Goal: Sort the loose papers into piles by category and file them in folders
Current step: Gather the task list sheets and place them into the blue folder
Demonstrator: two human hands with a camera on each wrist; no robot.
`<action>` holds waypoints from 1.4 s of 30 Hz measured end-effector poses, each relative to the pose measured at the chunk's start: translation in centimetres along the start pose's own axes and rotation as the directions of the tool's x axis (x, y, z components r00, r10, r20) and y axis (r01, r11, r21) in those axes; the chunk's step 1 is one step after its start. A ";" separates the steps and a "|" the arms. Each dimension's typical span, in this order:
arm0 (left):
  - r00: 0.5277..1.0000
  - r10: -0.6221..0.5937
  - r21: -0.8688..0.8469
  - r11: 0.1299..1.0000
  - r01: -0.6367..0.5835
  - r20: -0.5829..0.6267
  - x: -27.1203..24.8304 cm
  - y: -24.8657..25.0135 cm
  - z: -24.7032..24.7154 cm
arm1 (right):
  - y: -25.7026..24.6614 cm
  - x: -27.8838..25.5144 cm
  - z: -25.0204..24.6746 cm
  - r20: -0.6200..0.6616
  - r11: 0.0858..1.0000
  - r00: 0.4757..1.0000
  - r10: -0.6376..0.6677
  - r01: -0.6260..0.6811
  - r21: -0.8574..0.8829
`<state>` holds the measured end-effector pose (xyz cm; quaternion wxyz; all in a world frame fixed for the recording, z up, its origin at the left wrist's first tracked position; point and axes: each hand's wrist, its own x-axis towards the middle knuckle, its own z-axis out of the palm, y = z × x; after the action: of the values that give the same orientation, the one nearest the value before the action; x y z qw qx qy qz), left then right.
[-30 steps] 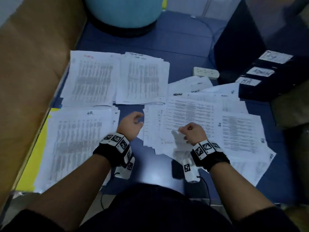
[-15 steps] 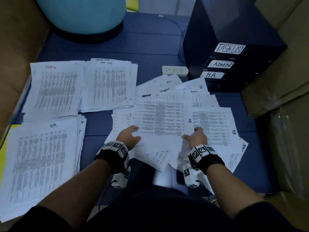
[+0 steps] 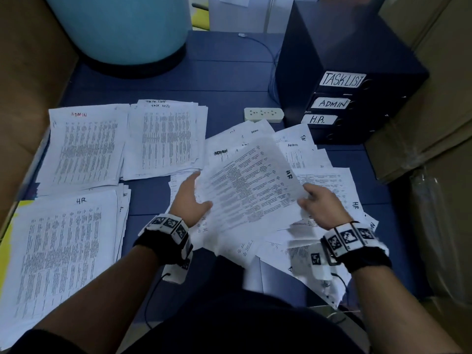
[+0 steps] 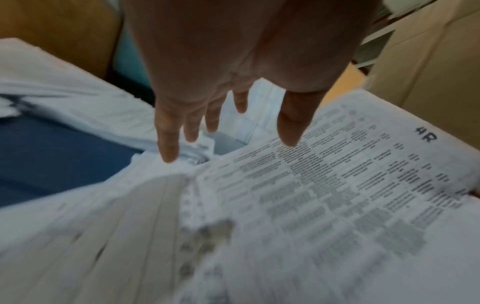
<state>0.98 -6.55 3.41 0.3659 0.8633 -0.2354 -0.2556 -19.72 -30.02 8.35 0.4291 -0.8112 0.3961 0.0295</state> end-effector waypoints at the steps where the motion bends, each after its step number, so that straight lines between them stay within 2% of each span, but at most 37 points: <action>1: 0.998 0.061 0.012 0.998 -0.061 0.002 0.1 0.7 -0.4 | -0.7 -0.4 -0.8 0.036 1.000 0.999 -0.027 0.028 -0.011; 3: 0.988 0.134 -0.001 0.991 -0.134 0.072 0.2 2.3 -1.0 | -1.9 -0.6 -1.7 0.080 0.997 0.995 -0.066 0.068 -0.021; 6: 0.985 0.111 -0.074 0.992 -0.102 0.129 0.1 4.0 -1.3 | -3.3 0.2 -1.4 0.073 0.996 0.993 -0.092 0.091 0.019; 8: 0.999 0.033 -0.014 0.999 -0.032 0.041 0.2 3.7 -1.7 | -3.3 1.3 -0.5 -0.008 0.991 0.997 -0.073 0.073 0.113; 10: 0.996 -0.065 0.027 0.997 0.067 -0.065 0.2 2.7 -2.5 | -2.5 2.4 1.1 -0.102 0.974 0.995 0.019 0.004 0.228; 11: 0.988 -0.104 0.026 0.994 0.108 -0.114 0.2 1.9 -3.1 | -1.9 3.0 2.0 -0.132 0.973 0.988 0.076 -0.044 0.227; 14: 0.953 -0.220 -0.007 0.975 0.224 -0.210 0.0 -0.6 -4.7 | 0.1 3.9 5.2 -0.085 0.975 0.972 0.217 -0.212 0.065; 17: 0.924 -0.275 -0.062 0.961 0.268 -0.267 -0.5 -2.6 -5.9 | 0.9 4.1 8.3 -0.064 0.935 0.942 0.331 -0.336 -0.112; 20: 0.904 -0.301 -0.086 0.953 0.289 -0.302 -1.2 -3.6 -6.7 | 1.2 4.3 9.9 -0.096 0.914 0.918 0.384 -0.393 -0.098; 22: 0.893 -0.311 -0.098 0.950 0.295 -0.326 -1.7 -3.9 -7.1 | 1.5 4.3 9.8 -0.111 0.923 0.922 0.372 -0.379 -0.060; 25: 0.877 -0.327 -0.109 0.945 0.308 -0.352 -2.4 -4.0 -7.6 | 2.3 4.1 8.7 -0.205 0.953 0.934 0.293 -0.303 -0.018; 32: 0.857 -0.369 -0.136 0.929 0.343 -0.360 -2.8 -3.7 -7.6 | 3.4 3.9 6.5 -0.328 0.958 0.923 0.200 -0.255 -0.134; 35: 0.863 -0.369 -0.139 0.929 0.342 -0.345 -2.7 -3.5 -7.3 | 3.1 3.6 5.2 -0.352 0.974 0.913 0.204 -0.226 -0.022; 38: 0.863 -0.378 -0.144 0.926 0.349 -0.336 -2.7 -3.6 -7.2 | 3.2 3.5 4.2 -0.358 0.983 0.919 0.162 -0.117 0.143; 42: 0.852 -0.399 -0.144 0.917 0.372 -0.338 -3.1 -3.5 -7.1 | 2.8 2.3 3.1 -0.379 0.939 0.920 0.102 0.036 0.342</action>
<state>3.77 1.06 5.86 0.3754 0.9110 0.0231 -0.1692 -19.12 -30.10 3.67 0.4752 -0.7066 0.4866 -0.1951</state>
